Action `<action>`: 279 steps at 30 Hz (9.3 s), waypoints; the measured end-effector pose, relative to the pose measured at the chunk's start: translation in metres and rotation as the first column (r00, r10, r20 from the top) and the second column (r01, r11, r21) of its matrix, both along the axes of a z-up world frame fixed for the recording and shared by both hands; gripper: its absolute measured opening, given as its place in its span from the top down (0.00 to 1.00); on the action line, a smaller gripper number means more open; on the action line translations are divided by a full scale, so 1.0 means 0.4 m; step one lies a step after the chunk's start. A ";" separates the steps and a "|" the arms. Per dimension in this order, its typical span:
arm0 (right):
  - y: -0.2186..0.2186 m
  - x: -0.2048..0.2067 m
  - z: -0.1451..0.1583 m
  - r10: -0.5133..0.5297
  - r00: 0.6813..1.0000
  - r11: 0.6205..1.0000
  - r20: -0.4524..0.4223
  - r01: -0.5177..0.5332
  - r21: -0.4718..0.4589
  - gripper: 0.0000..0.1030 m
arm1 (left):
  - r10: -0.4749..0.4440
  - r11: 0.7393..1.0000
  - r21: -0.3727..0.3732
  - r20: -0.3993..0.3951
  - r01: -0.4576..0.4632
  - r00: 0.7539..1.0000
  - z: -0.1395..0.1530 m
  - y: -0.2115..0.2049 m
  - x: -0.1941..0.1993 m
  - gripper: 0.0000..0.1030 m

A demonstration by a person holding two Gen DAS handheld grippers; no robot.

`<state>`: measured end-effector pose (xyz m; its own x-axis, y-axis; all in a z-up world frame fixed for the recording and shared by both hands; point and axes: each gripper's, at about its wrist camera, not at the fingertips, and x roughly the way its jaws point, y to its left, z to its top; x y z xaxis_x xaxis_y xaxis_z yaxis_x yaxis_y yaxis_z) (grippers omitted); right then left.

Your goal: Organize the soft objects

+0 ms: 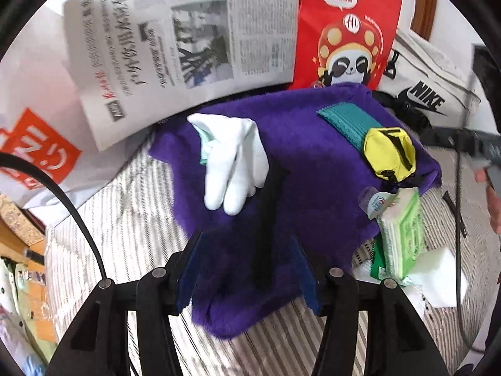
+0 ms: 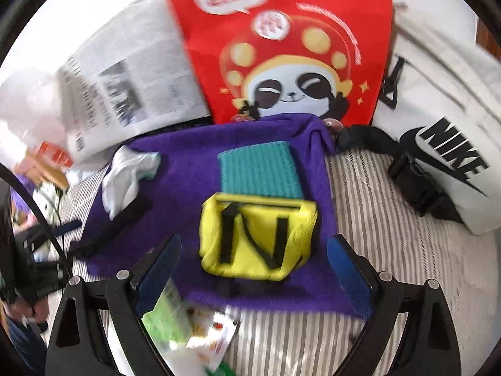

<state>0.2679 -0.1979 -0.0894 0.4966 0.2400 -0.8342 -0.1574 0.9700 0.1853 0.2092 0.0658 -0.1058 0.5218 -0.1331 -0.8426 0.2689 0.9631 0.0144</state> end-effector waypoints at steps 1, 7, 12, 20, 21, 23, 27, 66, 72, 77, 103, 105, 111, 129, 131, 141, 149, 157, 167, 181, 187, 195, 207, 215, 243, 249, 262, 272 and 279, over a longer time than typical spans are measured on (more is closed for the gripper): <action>0.007 -0.020 0.010 0.010 1.000 1.000 0.009 -0.010 -0.013 0.09 | 0.006 1.000 -0.003 0.003 -0.006 1.000 0.001 -0.001 0.002 0.49; 0.084 -0.162 0.034 0.104 0.994 0.993 0.039 -0.101 -0.068 0.09 | 0.043 0.999 -0.027 0.031 -0.042 0.999 0.028 0.021 -0.073 0.48; 0.156 -0.241 -0.011 0.160 0.987 0.984 -0.002 -0.160 -0.083 0.09 | 0.058 0.996 -0.075 0.040 -0.055 0.998 0.029 0.045 -0.152 0.48; 0.239 -0.234 -0.075 0.162 0.986 0.977 -0.043 -0.166 -0.132 0.09 | 0.062 0.992 -0.109 0.037 -0.058 0.997 0.006 0.080 -0.253 0.48; 0.245 -0.227 -0.080 0.154 0.987 0.976 -0.047 -0.159 -0.149 0.09 | 0.067 0.992 -0.114 0.035 -0.063 0.997 0.003 0.086 -0.258 0.48; 0.259 -0.209 -0.094 0.146 0.988 0.974 -0.047 -0.152 -0.166 0.12 | 0.078 0.989 -0.128 0.021 -0.075 0.997 -0.006 0.098 -0.264 0.48; 0.272 -0.184 -0.122 0.125 0.991 0.975 -0.055 -0.133 -0.177 0.49 | 0.095 0.986 -0.134 -0.005 -0.095 0.995 -0.032 0.114 -0.278 0.48; -0.068 -0.448 0.018 -0.098 0.991 0.995 0.092 0.100 -0.017 0.50 | -0.140 0.950 -0.286 -0.025 0.127 0.990 -0.087 -0.168 -0.324 0.48; -0.126 -0.489 -0.004 -0.138 0.988 0.990 0.072 0.136 0.036 0.50 | -0.109 0.954 -0.286 -0.059 0.088 0.992 -0.123 -0.222 -0.277 0.51; -0.161 -0.496 -0.008 -0.165 0.983 0.985 0.075 0.161 0.053 0.50 | -0.140 0.957 -0.266 -0.078 0.115 0.987 -0.122 -0.232 -0.277 0.95; -0.082 -0.499 0.007 -0.055 0.992 0.998 0.112 0.050 0.049 0.50 | -0.103 0.981 -0.157 0.099 0.118 0.990 0.105 -0.112 -0.322 0.96; -0.082 -0.491 0.014 -0.048 0.992 0.998 0.115 0.043 0.043 0.50 | -0.111 0.978 -0.165 0.107 0.127 0.988 0.119 -0.120 -0.295 0.96; -0.089 -0.458 0.031 -0.045 0.992 0.999 0.117 0.042 0.023 0.50 | -0.116 0.970 -0.201 0.119 0.138 0.986 0.158 -0.129 -0.170 0.96; -0.127 -0.308 0.023 -0.051 0.995 0.998 0.080 0.054 -0.025 0.50 | -0.086 0.960 -0.263 0.062 0.099 0.994 0.075 -0.159 0.188 0.96; -0.127 -0.296 0.010 -0.048 0.996 0.998 0.069 0.051 -0.033 0.50 | -0.080 0.969 -0.230 0.035 0.086 0.996 0.038 -0.171 0.218 0.96; -0.118 -0.247 -0.019 -0.036 0.999 0.999 0.039 0.037 -0.032 0.50 | -0.058 0.997 -0.045 -0.020 0.057 0.998 -0.071 -0.232 0.289 0.96; -0.111 -0.237 -0.021 -0.025 0.999 0.999 0.038 0.027 -0.030 0.50 | -0.066 0.998 -0.020 -0.047 0.065 0.997 -0.104 -0.251 0.289 0.95; -0.114 -0.242 -0.021 -0.031 0.999 0.999 0.037 0.032 -0.032 0.50 | -0.081 0.996 -0.031 -0.071 0.079 0.994 -0.114 -0.260 0.270 0.70; -0.110 -0.281 -0.003 -0.025 0.998 1.000 0.056 0.026 -0.015 0.49 | -0.121 0.992 0.012 -0.031 0.122 0.992 -0.074 -0.297 0.173 0.52; -0.091 -0.347 0.033 -0.005 0.995 1.000 0.095 0.005 0.009 0.49 | -0.086 0.994 0.073 -0.005 0.086 0.996 -0.014 -0.222 0.087 0.49; -0.076 -0.351 0.033 0.002 0.996 1.000 0.093 -0.004 0.017 0.49 | -0.068 0.998 0.005 0.026 0.068 0.997 0.012 -0.209 0.114 0.49; -0.074 -0.352 0.027 0.014 0.997 1.000 0.082 -0.016 0.023 0.49 | -0.109 0.985 0.144 0.070 0.098 0.992 -0.008 -0.269 0.148 0.68; -0.090 -0.340 0.002 -0.003 0.999 1.000 0.053 0.002 0.025 0.49 | -0.214 0.859 0.502 0.182 0.097 0.960 -0.027 -0.295 0.052 0.18; -0.090 -0.339 -0.009 0.003 0.999 1.000 0.035 -0.004 0.024 0.49 | -0.129 0.944 0.323 0.174 0.067 0.976 -0.011 -0.269 0.050 0.13; -0.011 -0.303 0.060 0.066 0.993 0.997 0.096 -0.061 -0.055 0.49 | -0.048 0.970 -0.237 0.000 0.046 0.999 -0.067 -0.120 0.126 0.92; -0.020 -0.291 0.046 0.048 0.996 0.996 0.075 -0.042 -0.076 0.49 | -0.085 0.963 -0.257 -0.023 0.077 0.996 -0.097 -0.192 0.156 0.92; -0.025 -0.277 0.032 0.049 0.997 0.996 0.066 -0.044 -0.072 0.49 | -0.024 0.987 -0.160 0.001 0.023 1.000 -0.049 -0.140 0.098 0.33; 0.066 -0.224 0.069 0.161 0.984 0.986 0.082 -0.158 -0.046 0.49 | 0.064 0.992 -0.113 0.078 -0.055 0.995 0.027 -0.022 -0.009 0.33; 0.188 -0.136 0.045 0.228 0.973 0.972 0.023 -0.227 -0.056 0.49 | 0.147 0.981 -0.137 0.041 -0.140 0.988 0.001 0.104 -0.092 0.33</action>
<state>0.2134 -0.1229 -0.0712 0.4585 0.3052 -0.8346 -0.3797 0.9164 0.1266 0.1722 0.1073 -0.1054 0.5851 -0.1630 -0.7944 0.1304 0.9858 -0.1062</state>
